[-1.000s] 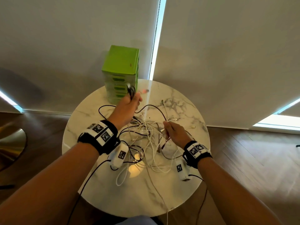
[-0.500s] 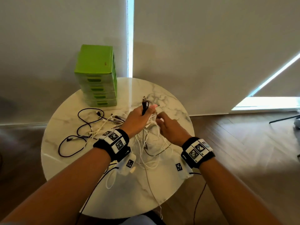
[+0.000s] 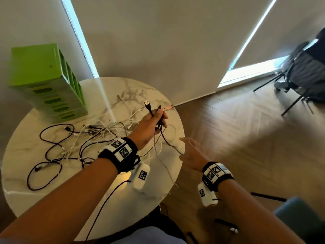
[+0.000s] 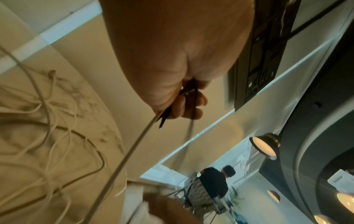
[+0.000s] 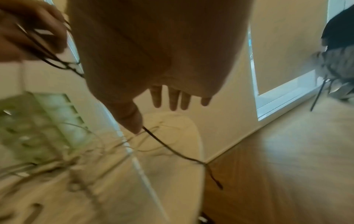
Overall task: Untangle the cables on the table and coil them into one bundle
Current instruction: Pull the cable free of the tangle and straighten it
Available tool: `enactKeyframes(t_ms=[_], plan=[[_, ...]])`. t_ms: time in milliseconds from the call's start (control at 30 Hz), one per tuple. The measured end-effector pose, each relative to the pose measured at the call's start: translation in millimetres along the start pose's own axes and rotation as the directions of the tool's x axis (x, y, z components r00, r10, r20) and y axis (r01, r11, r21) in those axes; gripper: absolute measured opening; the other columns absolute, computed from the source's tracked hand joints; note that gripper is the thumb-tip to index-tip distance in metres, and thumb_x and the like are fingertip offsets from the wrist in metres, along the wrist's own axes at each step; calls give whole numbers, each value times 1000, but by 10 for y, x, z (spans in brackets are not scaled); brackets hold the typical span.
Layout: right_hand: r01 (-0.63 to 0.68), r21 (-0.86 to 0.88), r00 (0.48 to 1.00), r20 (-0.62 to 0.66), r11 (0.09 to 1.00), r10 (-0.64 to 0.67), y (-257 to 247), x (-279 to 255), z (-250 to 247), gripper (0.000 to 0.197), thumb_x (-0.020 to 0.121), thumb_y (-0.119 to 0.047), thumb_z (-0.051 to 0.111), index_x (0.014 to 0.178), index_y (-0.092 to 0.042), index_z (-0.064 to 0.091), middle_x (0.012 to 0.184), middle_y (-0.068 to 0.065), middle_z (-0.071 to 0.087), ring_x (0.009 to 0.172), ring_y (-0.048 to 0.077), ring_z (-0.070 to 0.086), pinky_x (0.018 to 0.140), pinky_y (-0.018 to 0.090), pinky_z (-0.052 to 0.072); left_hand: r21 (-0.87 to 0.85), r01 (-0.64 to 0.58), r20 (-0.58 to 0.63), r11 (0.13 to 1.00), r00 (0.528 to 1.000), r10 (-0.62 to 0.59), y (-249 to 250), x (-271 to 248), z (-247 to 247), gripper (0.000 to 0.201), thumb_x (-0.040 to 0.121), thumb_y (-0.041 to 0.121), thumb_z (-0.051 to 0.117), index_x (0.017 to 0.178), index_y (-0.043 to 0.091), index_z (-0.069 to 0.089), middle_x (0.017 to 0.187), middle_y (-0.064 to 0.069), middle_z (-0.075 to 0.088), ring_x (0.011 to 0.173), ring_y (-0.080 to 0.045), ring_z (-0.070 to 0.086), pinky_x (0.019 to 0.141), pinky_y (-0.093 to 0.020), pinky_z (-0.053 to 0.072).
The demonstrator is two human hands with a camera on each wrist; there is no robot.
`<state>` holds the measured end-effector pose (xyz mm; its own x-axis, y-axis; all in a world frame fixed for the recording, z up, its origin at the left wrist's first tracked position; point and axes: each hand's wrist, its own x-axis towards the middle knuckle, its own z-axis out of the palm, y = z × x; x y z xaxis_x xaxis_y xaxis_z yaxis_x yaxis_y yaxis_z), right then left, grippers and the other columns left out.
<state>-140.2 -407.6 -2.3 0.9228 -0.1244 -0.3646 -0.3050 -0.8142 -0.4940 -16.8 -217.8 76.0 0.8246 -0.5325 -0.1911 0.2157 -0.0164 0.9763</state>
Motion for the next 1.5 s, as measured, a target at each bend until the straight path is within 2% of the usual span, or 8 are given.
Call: enactKeyframes(t_ms=[233, 467, 600, 733, 1067, 1233, 1400, 1500], plan=[[262, 367, 963, -160, 893, -216, -701, -56, 20, 47, 104, -26, 52, 146, -20, 33, 98, -4, 69, 91, 11, 66, 88, 31, 53, 211, 11, -9, 978, 1000, -9, -148, -20, 134, 36, 112, 32, 34, 90, 22, 61, 81, 0, 55, 74, -6, 53, 68, -21, 39], [175, 296, 891, -454, 939, -23, -263, 102, -282, 19, 108, -26, 41, 94, -19, 51, 79, -4, 59, 67, 15, 53, 56, 14, 39, 103, 20, -47, 994, 999, -15, -73, -29, -91, 36, 111, 32, 37, 95, 11, 61, 76, 3, 52, 61, -5, 51, 62, -20, 43], [-201, 41, 972, -118, 979, 204, 107, 306, -195, 19, 100, -26, 41, 106, -19, 57, 105, 2, 62, 101, 28, 57, 86, 38, 50, -60, 4, -32, 998, 999, -6, -23, -45, -203, 32, 111, 28, 39, 94, 12, 61, 77, 2, 54, 64, -10, 52, 55, -18, 41], [178, 84, 982, -70, 980, -173, -254, 312, -39, 59, 95, -28, 62, 149, -21, 39, 155, 3, 40, 143, 20, 36, 119, 42, 29, -193, -1, -2, 981, 1000, 1, 17, -59, -245, 29, 111, 23, 38, 93, 10, 56, 76, 0, 60, 64, -13, 55, 59, -24, 42], [446, 378, 887, -310, 812, -342, -1011, 302, -78, 13, 106, -22, 48, 106, -18, 60, 90, -4, 62, 74, 12, 60, 70, 27, 53, 5, -51, -109, 999, 993, 51, 62, -51, -486, 30, 112, 29, 33, 98, 9, 51, 87, -11, 68, 74, -17, 70, 67, -24, 56], [370, 499, 857, -508, 783, -82, -863, 464, -245, 16, 107, -21, 45, 98, -15, 56, 70, -3, 55, 57, 9, 54, 58, 31, 56, 139, -29, -106, 990, 993, 44, -24, -67, -598, 37, 101, 57, 40, 116, 26, 55, 73, 5, 45, 59, -9, 43, 58, -22, 40], [-232, -4, 966, 112, 973, 231, -319, 723, -278, 28, 97, -34, 48, 111, -14, 63, 119, 14, 67, 116, 33, 61, 94, 39, 50, -140, -5, -228, 990, 973, -27, 66, -60, -643, 16, 109, 19, 43, 100, 17, 31, 68, 3, 33, 53, -6, 33, 54, -21, 36], [-67, -165, 952, 284, 984, 112, -431, 709, -96, 90, 85, -55, 66, 158, -20, 25, 165, 12, 20, 154, 31, 15, 122, 48, 25, -262, 7, -184, 965, 981, -57, 117, -21, -684, 16, 110, 21, 39, 95, 19, 36, 64, 4, 30, 54, -9, 26, 52, -22, 27]])
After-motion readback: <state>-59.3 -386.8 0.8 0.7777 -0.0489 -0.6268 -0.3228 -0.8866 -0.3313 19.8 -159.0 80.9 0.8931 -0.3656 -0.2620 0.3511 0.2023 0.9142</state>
